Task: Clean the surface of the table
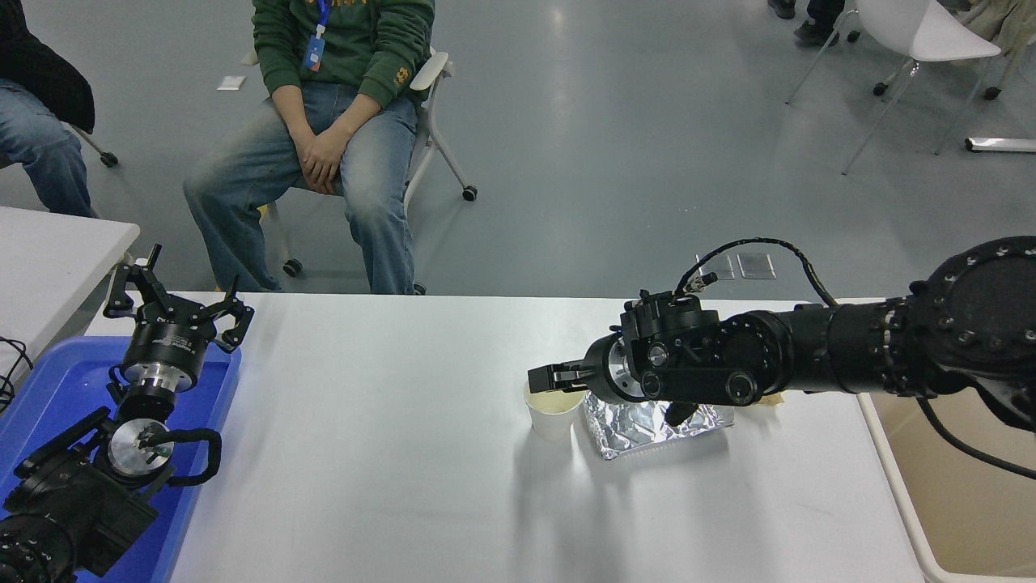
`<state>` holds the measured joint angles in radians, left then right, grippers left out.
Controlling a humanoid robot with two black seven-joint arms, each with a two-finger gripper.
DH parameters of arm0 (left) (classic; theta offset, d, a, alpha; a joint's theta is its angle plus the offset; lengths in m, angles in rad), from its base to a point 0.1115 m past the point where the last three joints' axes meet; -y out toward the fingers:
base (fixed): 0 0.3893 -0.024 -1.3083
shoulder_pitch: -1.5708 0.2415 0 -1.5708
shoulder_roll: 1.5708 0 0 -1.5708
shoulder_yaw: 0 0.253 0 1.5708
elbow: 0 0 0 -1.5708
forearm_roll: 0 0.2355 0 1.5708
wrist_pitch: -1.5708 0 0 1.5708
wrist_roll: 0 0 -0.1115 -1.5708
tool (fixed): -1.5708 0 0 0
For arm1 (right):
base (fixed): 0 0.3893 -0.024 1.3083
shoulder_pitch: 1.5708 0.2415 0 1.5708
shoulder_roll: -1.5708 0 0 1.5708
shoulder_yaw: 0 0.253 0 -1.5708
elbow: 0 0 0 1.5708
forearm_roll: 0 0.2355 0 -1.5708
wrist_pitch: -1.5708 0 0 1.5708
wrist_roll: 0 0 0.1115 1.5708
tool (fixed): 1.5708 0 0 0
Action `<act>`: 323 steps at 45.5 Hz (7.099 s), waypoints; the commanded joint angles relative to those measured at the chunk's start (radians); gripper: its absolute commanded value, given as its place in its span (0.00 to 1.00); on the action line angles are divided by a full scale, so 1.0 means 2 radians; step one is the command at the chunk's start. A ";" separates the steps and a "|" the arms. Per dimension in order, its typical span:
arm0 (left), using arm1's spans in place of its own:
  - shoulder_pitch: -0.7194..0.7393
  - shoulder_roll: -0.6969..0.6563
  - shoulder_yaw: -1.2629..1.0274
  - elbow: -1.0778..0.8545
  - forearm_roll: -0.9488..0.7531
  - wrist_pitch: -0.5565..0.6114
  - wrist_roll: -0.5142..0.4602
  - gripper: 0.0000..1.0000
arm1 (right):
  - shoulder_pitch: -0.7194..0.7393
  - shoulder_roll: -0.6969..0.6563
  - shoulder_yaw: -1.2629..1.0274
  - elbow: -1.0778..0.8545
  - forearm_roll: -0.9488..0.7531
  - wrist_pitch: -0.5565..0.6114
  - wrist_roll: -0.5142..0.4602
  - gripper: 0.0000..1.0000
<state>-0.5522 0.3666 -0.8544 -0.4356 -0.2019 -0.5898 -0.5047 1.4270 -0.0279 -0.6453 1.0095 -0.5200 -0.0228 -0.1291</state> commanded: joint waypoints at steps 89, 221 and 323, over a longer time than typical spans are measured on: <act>0.000 0.000 0.000 0.000 0.000 0.000 0.000 1.00 | -0.008 -0.216 0.159 0.116 -0.018 0.017 0.053 0.00; 0.000 0.000 0.000 0.000 0.000 0.000 0.000 1.00 | -0.474 -0.236 0.468 -0.445 0.216 0.011 0.199 0.00; 0.000 0.000 0.000 0.000 0.000 0.000 0.000 1.00 | -0.374 -0.135 0.409 -0.534 0.214 -0.084 0.188 0.99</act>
<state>-0.5522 0.3666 -0.8544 -0.4356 -0.2024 -0.5898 -0.5047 0.6557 -0.3023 0.2507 -0.0533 -0.0780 -0.1848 0.2442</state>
